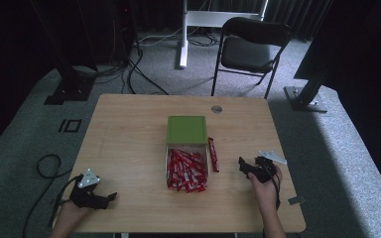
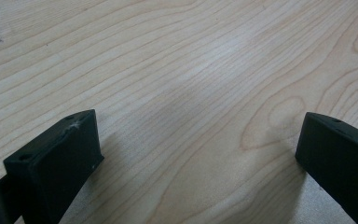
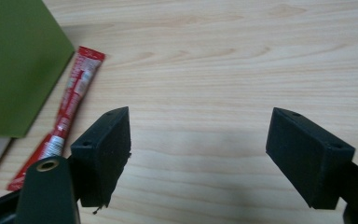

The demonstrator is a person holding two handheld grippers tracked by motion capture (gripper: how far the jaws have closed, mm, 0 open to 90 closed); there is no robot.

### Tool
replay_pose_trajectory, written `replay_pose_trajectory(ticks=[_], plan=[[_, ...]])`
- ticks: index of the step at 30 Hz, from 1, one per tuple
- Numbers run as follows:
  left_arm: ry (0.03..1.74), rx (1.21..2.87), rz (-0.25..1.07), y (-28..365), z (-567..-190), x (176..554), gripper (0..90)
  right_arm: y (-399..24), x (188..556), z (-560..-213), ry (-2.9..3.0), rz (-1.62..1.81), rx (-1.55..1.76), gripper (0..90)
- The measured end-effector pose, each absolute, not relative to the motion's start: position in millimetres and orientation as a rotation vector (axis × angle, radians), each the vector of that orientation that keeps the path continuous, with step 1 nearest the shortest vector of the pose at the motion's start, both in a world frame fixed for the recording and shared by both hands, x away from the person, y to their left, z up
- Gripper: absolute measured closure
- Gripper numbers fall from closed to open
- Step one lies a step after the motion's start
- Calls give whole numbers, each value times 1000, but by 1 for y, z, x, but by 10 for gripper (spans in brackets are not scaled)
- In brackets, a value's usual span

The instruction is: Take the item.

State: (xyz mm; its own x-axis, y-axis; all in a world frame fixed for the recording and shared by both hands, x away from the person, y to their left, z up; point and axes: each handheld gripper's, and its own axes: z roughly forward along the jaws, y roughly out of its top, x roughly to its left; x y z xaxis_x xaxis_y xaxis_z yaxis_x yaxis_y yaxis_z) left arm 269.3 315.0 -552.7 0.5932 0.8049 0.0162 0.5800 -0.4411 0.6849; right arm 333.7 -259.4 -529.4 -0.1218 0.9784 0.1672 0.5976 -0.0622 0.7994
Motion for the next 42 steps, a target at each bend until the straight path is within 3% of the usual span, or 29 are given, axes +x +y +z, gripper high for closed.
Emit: replay_pose_trajectory(ticks=[42], plan=[[1092,2179,453,315,-553,269,8,-326,284,-553,1693,883,1772,183]])
